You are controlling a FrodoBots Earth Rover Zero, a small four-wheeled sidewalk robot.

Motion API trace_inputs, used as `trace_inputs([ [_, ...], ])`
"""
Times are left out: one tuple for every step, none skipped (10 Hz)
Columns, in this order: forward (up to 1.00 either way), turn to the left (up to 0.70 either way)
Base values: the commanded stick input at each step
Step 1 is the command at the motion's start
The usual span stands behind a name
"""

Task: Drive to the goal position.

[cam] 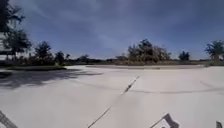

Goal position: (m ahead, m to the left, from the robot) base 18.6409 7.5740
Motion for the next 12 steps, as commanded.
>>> trace_inputs([
  [0.85, 0.00],
  [0.85, 0.01],
  [0.85, 0.32],
  [0.85, 0.34],
  [0.85, 0.34],
  [0.85, 0.34],
  [0.85, 0.18],
  [0.85, 0.00],
  [0.85, 0.00],
  [0.85, 0.00],
  [0.85, 0.00],
  [0.85, 0.00],
])
